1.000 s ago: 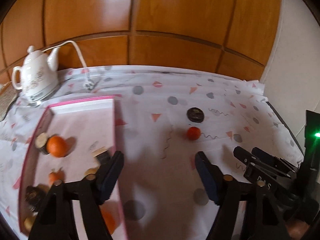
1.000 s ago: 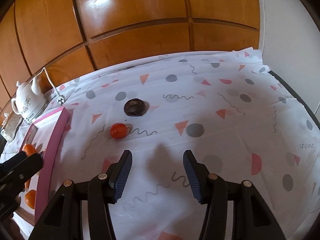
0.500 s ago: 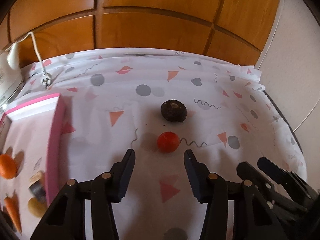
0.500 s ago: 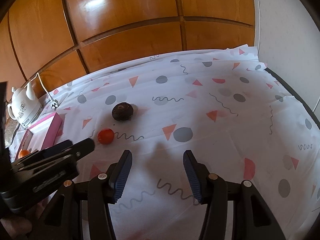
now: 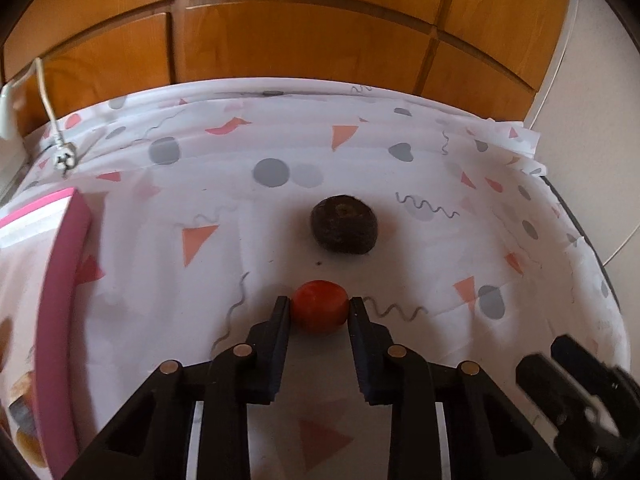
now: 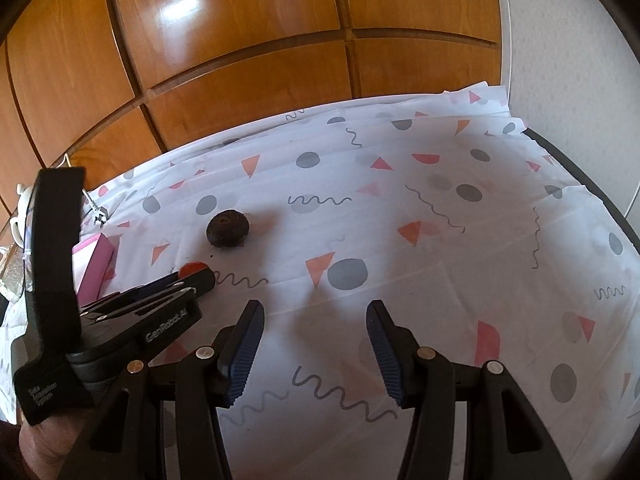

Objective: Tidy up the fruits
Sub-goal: 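Grasp the dark round avocado with the right tool while the left holds the tomato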

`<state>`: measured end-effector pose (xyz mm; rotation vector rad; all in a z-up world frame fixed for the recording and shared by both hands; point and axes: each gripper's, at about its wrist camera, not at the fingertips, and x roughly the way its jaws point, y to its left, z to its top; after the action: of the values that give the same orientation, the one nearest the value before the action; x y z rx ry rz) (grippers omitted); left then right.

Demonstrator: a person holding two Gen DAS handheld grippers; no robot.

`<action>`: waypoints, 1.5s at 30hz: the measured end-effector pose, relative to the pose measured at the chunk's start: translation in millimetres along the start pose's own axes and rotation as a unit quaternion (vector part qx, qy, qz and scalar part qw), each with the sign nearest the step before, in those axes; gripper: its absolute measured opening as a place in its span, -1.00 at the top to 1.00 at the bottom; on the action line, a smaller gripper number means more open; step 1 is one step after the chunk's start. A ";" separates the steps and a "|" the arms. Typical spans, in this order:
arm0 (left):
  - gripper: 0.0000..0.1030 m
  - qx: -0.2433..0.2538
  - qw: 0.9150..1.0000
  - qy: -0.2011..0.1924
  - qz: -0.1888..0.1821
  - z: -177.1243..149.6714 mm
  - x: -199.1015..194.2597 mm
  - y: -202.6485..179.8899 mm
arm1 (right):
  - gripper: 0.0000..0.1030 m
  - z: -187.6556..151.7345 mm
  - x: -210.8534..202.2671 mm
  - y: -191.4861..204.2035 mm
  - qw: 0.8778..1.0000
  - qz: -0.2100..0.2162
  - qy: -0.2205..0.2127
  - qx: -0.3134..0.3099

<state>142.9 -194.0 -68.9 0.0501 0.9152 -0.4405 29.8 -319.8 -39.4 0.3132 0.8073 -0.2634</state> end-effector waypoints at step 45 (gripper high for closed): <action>0.41 -0.043 0.998 -0.044 0.015 -58.2 -44.3 34.6 | 0.13 62.5 106.6 89.1 0.980 0.054 0.056 -0.184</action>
<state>89.0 -134.0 -75.2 -0.0341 0.8446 -0.3711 172.8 -272.7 -62.3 0.0237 0.9291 0.0080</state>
